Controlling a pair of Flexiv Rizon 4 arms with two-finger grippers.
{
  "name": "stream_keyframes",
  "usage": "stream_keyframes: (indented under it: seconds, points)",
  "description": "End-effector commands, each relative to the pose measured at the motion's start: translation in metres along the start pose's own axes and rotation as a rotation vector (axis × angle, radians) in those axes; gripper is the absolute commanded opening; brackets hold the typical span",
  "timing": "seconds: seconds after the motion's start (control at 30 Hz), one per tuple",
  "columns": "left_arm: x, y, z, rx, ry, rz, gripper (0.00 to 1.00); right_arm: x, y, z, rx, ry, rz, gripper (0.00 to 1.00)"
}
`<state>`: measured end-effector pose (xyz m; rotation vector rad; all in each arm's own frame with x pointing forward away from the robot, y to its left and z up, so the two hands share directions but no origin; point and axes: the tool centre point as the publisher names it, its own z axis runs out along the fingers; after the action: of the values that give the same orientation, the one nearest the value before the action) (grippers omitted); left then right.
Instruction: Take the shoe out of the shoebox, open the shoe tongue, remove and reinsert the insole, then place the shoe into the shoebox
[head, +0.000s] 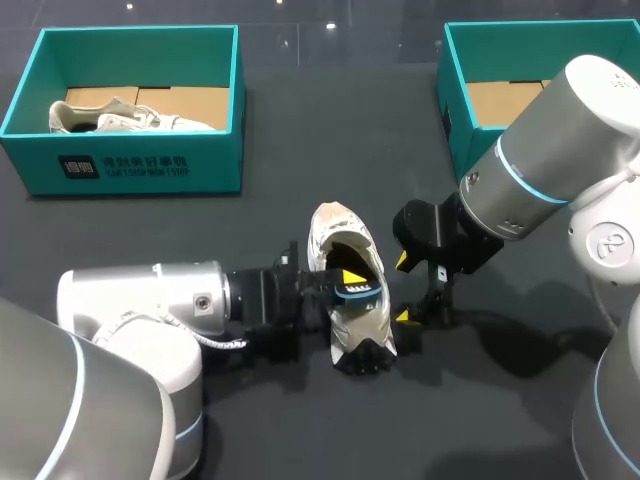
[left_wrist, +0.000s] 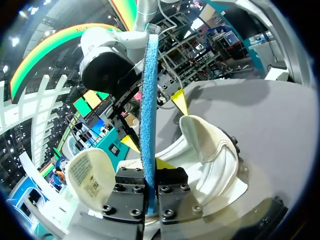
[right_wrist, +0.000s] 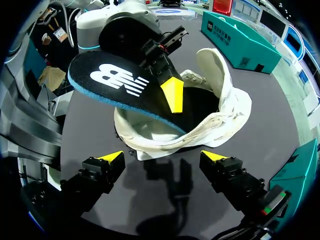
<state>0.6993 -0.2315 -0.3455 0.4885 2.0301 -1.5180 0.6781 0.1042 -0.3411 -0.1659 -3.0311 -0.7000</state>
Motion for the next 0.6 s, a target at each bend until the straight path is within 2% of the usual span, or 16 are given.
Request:
stream_keyframes:
  seconds: [0.03, 0.17, 0.2, 0.37, 0.6]
  points:
    - [-0.001, -0.003, 0.002, -0.012, 0.010, -0.007, 0.00, 0.001, 0.000, 0.000, 0.001, -0.003, 0.001, 1.00]
    - [0.000, -0.010, -0.002, -0.001, 0.011, -0.014, 0.00, 0.001, 0.000, 0.000, 0.001, -0.003, 0.001, 1.00]
    - [0.001, -0.011, -0.003, 0.001, 0.012, -0.015, 0.07, 0.001, 0.000, 0.000, 0.001, -0.003, 0.001, 1.00]
    - [0.002, -0.021, -0.008, 0.024, 0.010, -0.023, 0.23, 0.001, 0.000, 0.000, 0.001, -0.003, 0.001, 1.00]
    - [0.005, -0.037, -0.014, 0.046, 0.007, -0.018, 0.24, 0.001, 0.000, 0.000, 0.001, -0.003, 0.001, 1.00]
